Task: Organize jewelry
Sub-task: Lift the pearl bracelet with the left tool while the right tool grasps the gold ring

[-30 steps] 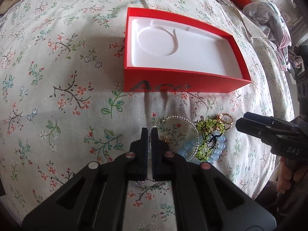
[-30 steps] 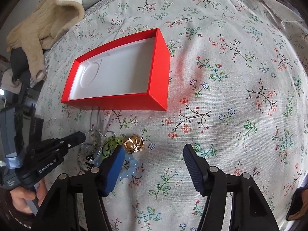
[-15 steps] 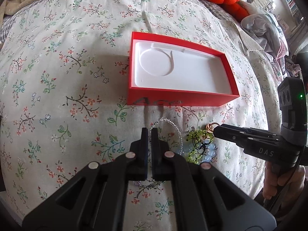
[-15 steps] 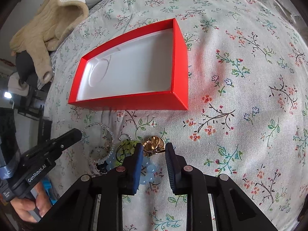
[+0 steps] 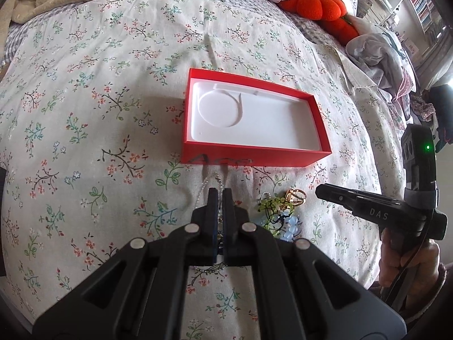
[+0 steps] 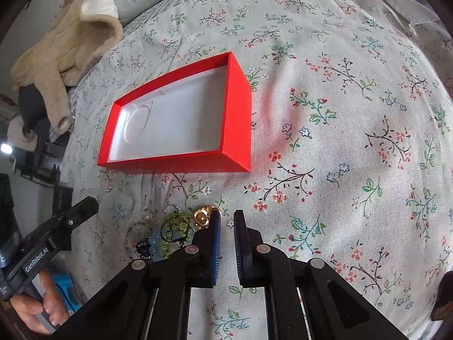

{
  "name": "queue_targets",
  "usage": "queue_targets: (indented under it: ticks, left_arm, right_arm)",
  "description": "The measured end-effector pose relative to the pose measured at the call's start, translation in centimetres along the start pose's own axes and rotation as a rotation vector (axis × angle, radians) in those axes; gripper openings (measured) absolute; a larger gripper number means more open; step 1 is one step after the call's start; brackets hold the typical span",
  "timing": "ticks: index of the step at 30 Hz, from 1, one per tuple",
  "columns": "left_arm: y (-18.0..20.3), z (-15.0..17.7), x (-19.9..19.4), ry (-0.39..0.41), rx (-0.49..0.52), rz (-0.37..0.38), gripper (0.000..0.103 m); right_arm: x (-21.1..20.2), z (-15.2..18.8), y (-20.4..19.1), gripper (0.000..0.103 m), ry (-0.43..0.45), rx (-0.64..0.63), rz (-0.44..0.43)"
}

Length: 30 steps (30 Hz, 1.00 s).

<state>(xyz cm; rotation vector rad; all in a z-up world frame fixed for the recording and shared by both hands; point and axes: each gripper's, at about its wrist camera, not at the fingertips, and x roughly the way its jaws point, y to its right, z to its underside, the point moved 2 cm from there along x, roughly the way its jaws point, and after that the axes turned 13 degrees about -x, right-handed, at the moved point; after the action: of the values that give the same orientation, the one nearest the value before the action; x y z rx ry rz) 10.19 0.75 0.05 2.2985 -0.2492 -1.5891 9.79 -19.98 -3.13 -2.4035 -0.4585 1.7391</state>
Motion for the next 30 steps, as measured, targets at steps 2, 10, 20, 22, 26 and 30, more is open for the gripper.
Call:
queue_targets:
  ticks: [2,10,20,22,26,30]
  left_arm:
    - [0.2,0.1,0.0,-0.001,0.004,-0.002,0.003]
    - [0.6,0.3,0.0,0.001,0.011,-0.005,0.003]
    - [0.0,0.5,0.4,-0.011,-0.010,-0.026,0.003]
    - [0.0,0.5,0.4,-0.010,-0.009,-0.026,0.003]
    - [0.0,0.5,0.4,-0.012,-0.005,-0.026,0.003]
    - [0.0,0.4,0.4,-0.011,-0.005,-0.027,0.003]
  right_arm:
    - [0.0,0.1,0.4,0.016,-0.006,0.012,-0.018]
    - [0.8,0.1,0.7,0.063,-0.025,0.095,-0.086]
    - [1.6,0.0,0.2,0.063,-0.041,0.112,-0.054]
    - [1.8,-0.1,0.1,0.062,-0.043,0.116,-0.052]
    - [2.2,-0.5,-0.2,0.061,-0.045,0.118,-0.053]
    - [2.7,-0.6,-0.4,0.054,-0.054,0.125,-0.051]
